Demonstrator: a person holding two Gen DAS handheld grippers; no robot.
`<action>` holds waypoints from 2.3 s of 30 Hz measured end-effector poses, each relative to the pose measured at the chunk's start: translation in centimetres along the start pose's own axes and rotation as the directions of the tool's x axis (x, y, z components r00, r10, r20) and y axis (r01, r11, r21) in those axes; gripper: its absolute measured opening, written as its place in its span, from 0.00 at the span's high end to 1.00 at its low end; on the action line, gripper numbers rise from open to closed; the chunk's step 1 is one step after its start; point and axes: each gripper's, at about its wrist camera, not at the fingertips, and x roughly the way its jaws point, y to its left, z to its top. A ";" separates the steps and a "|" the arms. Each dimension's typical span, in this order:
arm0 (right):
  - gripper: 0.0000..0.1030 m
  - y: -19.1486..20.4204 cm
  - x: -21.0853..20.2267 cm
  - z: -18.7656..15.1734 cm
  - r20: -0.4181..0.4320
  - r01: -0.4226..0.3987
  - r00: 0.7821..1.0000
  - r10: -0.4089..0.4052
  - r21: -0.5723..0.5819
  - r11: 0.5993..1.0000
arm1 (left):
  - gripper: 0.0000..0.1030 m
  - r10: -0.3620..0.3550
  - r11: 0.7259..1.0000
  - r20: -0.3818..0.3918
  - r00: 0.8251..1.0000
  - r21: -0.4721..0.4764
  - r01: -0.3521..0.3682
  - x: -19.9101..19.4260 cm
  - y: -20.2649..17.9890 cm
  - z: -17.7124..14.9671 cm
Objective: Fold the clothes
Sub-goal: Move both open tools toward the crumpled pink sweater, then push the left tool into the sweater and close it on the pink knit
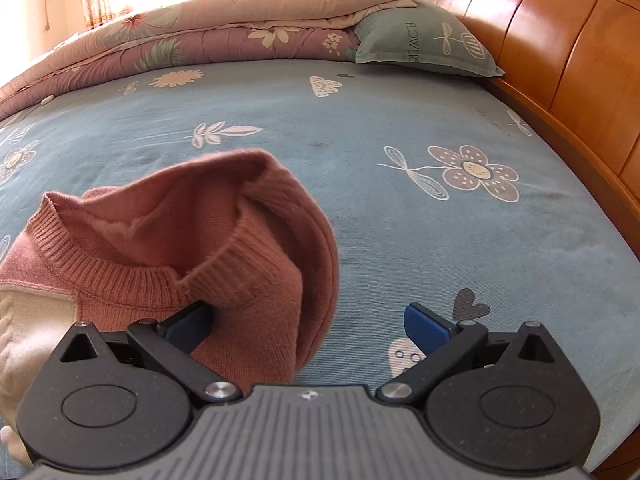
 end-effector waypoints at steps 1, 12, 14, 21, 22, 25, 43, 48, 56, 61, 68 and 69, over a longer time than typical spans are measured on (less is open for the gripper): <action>0.00 -0.6 0.1 0.2 0.005 0.023 1.000 -0.023 0.013 1.000 | 0.01 0.000 1.000 0.000 1.000 0.004 0.000 0.0 -0.1 0.0; 0.00 -3.6 -3.7 -2.5 -0.019 -0.068 0.997 0.069 0.052 0.996 | 0.01 -0.028 0.997 0.054 0.998 0.071 0.024 -1.5 -2.4 1.4; 0.00 -3.7 -4.1 -3.3 -0.026 -0.071 0.997 0.073 0.058 0.996 | 0.01 -0.053 0.994 0.067 0.996 0.100 0.046 -2.0 -3.4 1.9; 0.00 -4.5 -5.1 -4.7 -0.041 -0.066 0.997 0.069 0.072 0.995 | 0.01 -0.234 0.950 0.046 0.971 0.225 0.218 -1.8 -7.7 2.0; 0.00 -4.8 -5.2 -4.8 -0.039 -0.061 0.997 0.064 0.075 0.995 | 0.01 -0.251 0.941 0.032 0.967 0.243 0.237 -1.4 -8.3 2.0; 0.00 -5.7 -5.3 -5.0 -0.035 -0.056 0.998 0.060 0.098 0.994 | 0.01 -0.272 0.925 -0.010 0.962 0.275 0.264 0.4 -9.3 2.3; 0.00 -6.6 -5.8 -5.1 0.007 -0.121 0.993 0.121 0.120 0.985 | 0.00 -0.350 0.868 -0.084 0.933 0.346 0.357 5.8 -8.3 3.2; 0.00 -6.4 -6.1 -5.5 0.011 -0.126 0.992 0.125 0.091 0.988 | 0.00 -0.419 0.784 -0.005 0.908 0.502 0.365 7.4 -7.9 1.1; 0.00 -6.5 -5.6 -5.9 -0.003 -0.131 0.991 0.132 0.100 0.986 | 0.00 -0.545 0.688 -0.066 0.836 0.534 0.491 6.8 -4.5 2.2; 0.00 -6.7 -5.3 -6.0 -0.010 -0.135 0.991 0.137 0.113 0.984 | 0.00 -0.468 0.722 -0.031 0.883 0.564 0.402 4.7 -1.4 4.2; 0.00 -6.0 -4.1 -5.2 -0.016 -0.208 0.978 0.210 0.084 0.975 | 0.01 -0.485 0.801 0.042 0.873 0.422 0.424 3.0 2.0 6.6; 0.00 -5.9 -3.9 -5.1 -0.016 -0.219 0.975 0.221 0.076 0.973 | 0.01 -0.491 0.802 0.048 0.870 0.415 0.430 2.9 2.2 6.7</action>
